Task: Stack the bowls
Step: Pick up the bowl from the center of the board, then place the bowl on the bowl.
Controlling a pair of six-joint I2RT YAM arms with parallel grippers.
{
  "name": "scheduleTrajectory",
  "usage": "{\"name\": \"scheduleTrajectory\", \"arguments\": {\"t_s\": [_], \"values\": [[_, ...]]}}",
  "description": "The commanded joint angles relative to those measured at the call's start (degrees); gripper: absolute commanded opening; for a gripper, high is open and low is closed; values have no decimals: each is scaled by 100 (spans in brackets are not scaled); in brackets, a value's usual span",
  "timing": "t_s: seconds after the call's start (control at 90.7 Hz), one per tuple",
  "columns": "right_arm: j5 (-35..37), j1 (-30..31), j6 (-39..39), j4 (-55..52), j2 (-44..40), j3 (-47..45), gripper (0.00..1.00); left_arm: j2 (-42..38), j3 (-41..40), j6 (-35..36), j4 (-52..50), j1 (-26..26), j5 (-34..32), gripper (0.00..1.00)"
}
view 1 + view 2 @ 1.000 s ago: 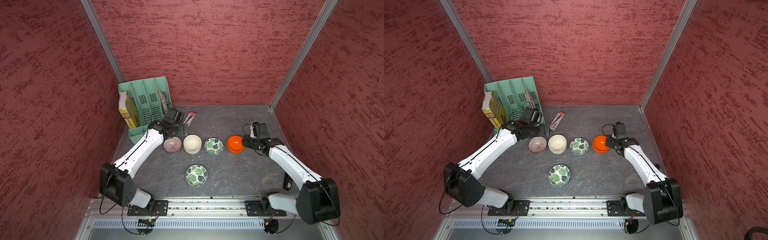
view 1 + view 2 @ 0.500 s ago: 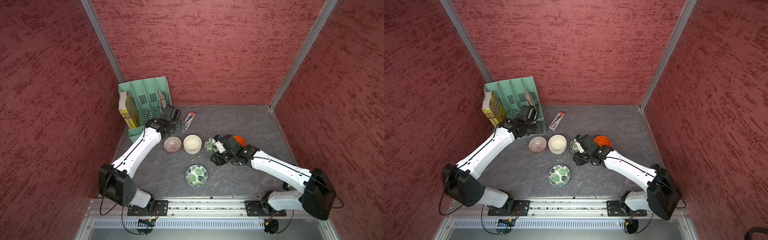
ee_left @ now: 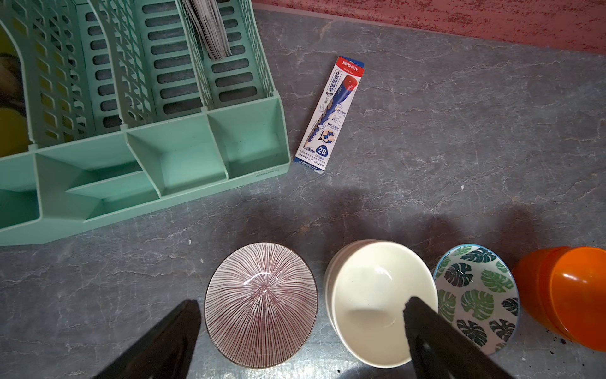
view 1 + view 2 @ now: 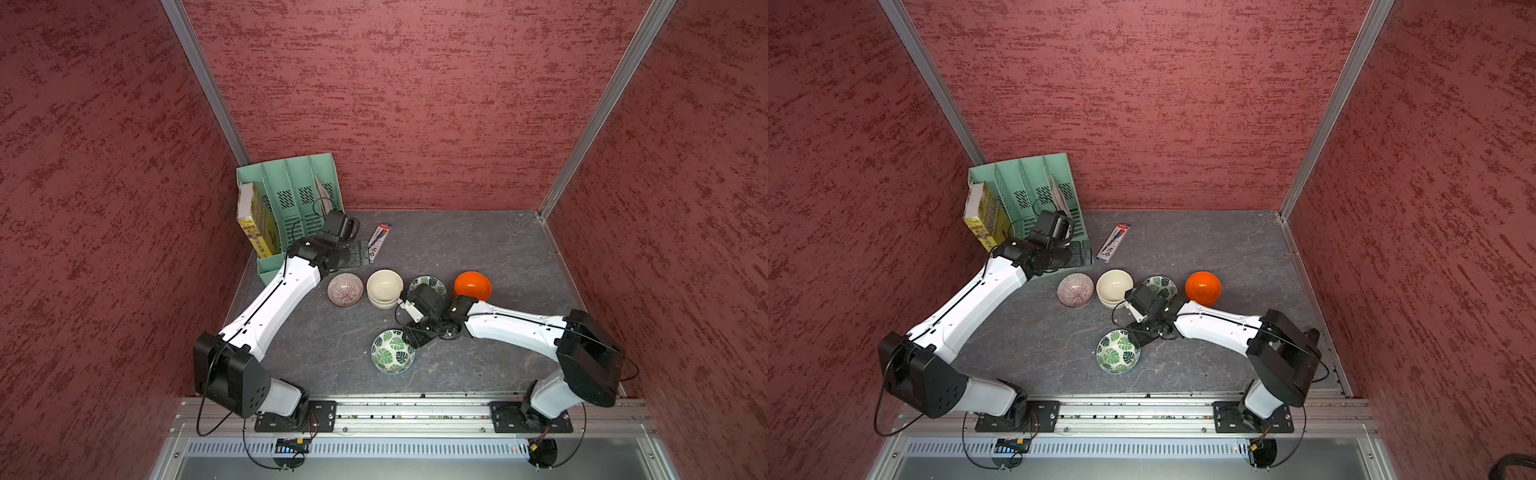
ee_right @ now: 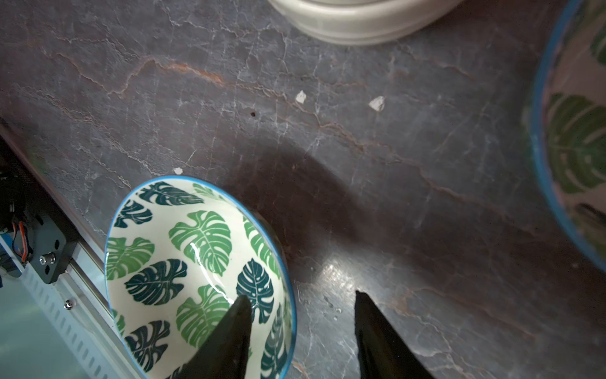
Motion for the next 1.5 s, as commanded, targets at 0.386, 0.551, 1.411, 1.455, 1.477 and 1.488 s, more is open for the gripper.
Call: {"name": "scheduleTrajectory", "arguments": {"t_s": [0.386,0.551,1.411,1.455,1.477,1.488], "values": [[-148,53,98,428,226,49,20,-238,-186,50,43,101,-80,100],[-158,51,123,447,88,33,10,-268,-211,59,58,137,-56,100],[-1036,-2770,-455,-79,-1823,50,5,-245,-163,15,114,182,102,100],[-1040,-2862,-496,-64,-1672,119,5,-225,-147,15,107,183,100,100],[-1046,-2902,-520,-58,-1579,165,5,-228,-148,15,100,175,103,100],[-1056,-2922,-530,-52,-1532,176,5,-221,-140,15,97,173,103,100]]}}
